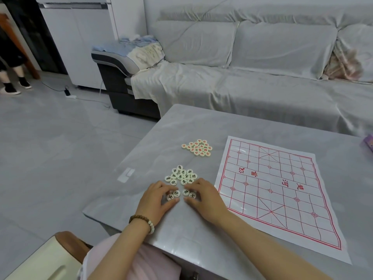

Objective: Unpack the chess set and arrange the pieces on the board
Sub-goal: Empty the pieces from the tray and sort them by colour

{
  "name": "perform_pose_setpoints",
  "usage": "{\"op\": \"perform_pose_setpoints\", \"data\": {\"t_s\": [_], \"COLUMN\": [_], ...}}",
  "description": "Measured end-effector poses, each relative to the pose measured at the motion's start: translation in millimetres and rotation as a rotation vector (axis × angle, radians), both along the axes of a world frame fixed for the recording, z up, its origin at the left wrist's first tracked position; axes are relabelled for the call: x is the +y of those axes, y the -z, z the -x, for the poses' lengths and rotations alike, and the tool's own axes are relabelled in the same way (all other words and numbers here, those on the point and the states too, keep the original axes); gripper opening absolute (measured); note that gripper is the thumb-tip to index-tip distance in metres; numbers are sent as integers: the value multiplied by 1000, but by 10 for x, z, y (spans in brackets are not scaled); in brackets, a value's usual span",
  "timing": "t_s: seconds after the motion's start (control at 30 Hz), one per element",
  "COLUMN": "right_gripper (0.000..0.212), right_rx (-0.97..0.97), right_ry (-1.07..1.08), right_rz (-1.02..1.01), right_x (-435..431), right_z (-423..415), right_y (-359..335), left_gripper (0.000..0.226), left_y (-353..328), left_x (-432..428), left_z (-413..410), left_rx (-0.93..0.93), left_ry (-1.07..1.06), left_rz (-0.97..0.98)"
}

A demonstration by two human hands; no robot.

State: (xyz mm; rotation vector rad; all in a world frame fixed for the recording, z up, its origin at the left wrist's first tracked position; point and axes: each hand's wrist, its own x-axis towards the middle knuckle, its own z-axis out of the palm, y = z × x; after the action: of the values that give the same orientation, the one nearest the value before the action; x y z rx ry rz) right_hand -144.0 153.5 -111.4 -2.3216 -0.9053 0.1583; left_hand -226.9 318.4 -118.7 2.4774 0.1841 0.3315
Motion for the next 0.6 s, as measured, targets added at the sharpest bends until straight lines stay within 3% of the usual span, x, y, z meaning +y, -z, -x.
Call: {"op": "perform_pose_setpoints", "data": {"t_s": [0.17, 0.4, 0.6], "right_gripper": [30, 26, 21], "right_rx": [-41, -50, -67], "right_ry": [-26, -36, 206], "right_rz": [-25, -35, -235], "right_x": [-12, -7, -509], "right_z": [10, -21, -198], "right_y": [22, -9, -148], "left_gripper": [14, 12, 14], "left_y": [-2, -53, -283], "left_x": [34, 60, -244], "left_z": [29, 94, -249], "left_rx": [5, 34, -24], "left_ry": [-25, -41, 8], "left_rz": [84, 145, 157]}}
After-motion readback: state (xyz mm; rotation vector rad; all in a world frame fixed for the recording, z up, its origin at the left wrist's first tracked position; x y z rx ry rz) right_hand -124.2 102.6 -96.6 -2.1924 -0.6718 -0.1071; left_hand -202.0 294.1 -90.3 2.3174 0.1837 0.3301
